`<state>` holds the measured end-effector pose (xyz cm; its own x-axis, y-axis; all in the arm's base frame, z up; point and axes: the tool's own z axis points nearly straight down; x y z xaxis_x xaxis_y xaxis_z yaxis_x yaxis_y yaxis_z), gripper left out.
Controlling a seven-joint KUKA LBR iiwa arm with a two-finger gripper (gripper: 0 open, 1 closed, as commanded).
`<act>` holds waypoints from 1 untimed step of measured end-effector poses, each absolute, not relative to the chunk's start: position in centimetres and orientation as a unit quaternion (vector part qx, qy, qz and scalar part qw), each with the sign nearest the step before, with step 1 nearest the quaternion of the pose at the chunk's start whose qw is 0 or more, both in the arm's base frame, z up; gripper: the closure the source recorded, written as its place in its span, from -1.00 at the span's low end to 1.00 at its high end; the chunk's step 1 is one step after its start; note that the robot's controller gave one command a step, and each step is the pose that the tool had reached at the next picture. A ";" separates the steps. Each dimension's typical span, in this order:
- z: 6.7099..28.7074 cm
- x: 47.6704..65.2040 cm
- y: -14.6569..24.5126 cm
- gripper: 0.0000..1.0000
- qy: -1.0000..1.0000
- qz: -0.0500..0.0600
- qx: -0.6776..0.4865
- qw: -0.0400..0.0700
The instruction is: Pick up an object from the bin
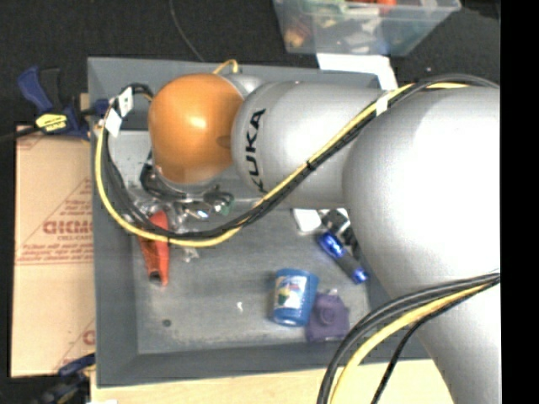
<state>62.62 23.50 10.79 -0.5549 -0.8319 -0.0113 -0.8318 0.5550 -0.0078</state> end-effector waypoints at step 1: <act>7.2 64.3 22.9 -1.00 0.886 -0.004 -0.463 0.009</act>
Offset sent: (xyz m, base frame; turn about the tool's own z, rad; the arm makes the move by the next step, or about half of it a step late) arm 0.0017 0.0010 -0.0379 -0.4339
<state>64.32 22.95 7.20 -0.5714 -0.8205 -0.0131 -0.8204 0.5716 -0.0154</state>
